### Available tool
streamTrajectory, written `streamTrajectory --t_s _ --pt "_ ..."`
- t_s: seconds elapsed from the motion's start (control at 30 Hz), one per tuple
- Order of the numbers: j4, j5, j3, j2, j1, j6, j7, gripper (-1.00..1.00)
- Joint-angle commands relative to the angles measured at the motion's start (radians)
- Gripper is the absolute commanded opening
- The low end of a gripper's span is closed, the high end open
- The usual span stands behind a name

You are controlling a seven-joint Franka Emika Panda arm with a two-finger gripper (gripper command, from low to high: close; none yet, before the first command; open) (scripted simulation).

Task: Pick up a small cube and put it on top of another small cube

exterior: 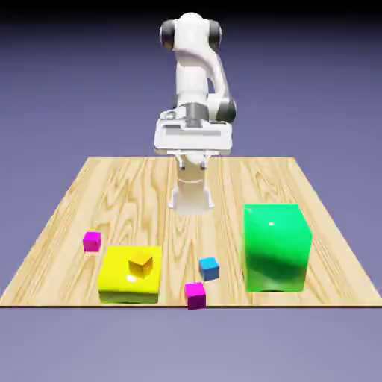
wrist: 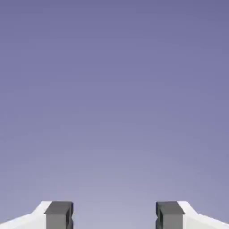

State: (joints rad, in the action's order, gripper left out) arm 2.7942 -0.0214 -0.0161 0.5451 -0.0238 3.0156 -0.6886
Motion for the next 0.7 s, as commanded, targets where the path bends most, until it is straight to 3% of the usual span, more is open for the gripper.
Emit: streamTrajectory --t_s 0.0,0.67 --pt "-0.013 -0.018 -0.013 -0.021 -0.01 -0.018 0.044 0.0" --pt "-0.275 -0.373 -0.28 -0.433 -0.206 -0.373 0.913 0.0"
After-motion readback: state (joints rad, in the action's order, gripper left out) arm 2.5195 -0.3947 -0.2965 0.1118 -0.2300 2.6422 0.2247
